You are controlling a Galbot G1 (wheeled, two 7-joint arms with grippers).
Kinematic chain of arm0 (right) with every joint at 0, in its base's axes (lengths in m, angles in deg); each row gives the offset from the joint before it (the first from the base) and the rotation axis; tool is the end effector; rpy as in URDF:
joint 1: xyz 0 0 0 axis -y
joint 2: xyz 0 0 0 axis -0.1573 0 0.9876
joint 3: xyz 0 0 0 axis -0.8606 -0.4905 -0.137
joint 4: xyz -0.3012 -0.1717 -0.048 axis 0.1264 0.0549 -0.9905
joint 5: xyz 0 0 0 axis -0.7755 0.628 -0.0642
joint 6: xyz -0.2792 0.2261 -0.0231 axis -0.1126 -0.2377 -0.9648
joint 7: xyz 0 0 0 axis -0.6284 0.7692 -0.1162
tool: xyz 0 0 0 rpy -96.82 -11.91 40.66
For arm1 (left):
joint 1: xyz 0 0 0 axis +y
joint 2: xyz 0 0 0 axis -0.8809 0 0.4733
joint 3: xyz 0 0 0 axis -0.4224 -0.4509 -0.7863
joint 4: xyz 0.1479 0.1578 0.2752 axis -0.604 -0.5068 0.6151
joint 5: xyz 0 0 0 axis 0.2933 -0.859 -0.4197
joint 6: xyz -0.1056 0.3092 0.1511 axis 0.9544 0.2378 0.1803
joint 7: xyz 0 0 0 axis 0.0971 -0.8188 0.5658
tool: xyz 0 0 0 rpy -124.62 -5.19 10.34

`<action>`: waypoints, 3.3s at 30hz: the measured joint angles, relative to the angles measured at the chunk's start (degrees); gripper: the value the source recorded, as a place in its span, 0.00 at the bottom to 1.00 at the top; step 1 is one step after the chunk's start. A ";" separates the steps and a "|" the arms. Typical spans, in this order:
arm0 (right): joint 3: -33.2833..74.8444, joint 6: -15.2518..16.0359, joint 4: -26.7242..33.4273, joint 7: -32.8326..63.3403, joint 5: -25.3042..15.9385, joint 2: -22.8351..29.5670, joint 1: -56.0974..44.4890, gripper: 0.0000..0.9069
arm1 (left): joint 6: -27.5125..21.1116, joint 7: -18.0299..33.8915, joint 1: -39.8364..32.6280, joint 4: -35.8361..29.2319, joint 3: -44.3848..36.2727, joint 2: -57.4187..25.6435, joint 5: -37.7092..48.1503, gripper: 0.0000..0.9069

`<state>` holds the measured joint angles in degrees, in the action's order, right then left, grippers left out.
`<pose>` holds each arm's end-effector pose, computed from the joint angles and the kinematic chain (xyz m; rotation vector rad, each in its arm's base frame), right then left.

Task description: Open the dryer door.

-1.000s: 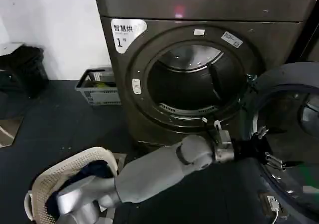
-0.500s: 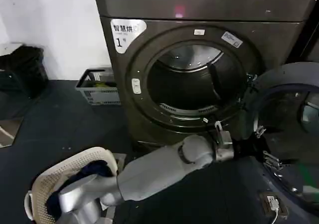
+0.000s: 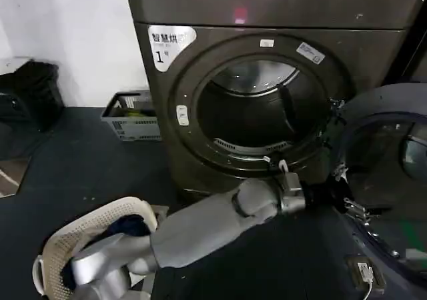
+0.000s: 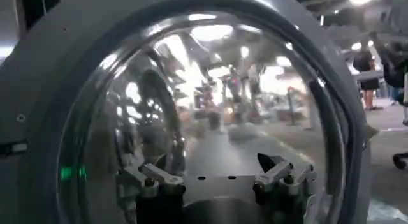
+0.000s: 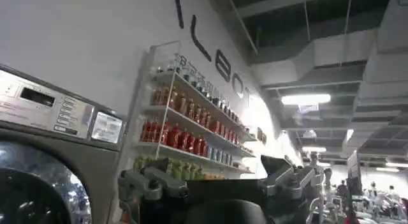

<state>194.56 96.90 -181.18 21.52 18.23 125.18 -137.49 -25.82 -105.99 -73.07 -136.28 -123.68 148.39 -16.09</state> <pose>-0.0805 -0.3848 -0.0001 1.4963 2.3901 -0.4970 0.3914 -0.2974 -0.2064 2.0472 2.1130 0.0184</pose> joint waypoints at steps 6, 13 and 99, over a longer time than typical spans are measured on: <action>0.36 -0.42 0.08 -0.02 0.00 -0.16 -0.14 1.00 | 3.04 0.58 0.02 -2.20 0.05 -2.31 1.96 1.00; 0.79 -1.31 0.32 -0.63 -0.01 -0.06 -0.28 1.00 | 8.37 0.55 0.21 -4.80 -0.41 -6.09 5.80 1.00; 7.16 0.23 -2.10 3.47 -13.96 -1.42 4.40 1.00 | -16.35 -5.32 32.33 -22.95 20.02 -86.56 -18.63 1.00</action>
<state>201.72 97.14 -183.28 25.00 4.27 123.76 -133.10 -42.17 -111.31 -40.74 -159.24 -103.66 61.83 -34.72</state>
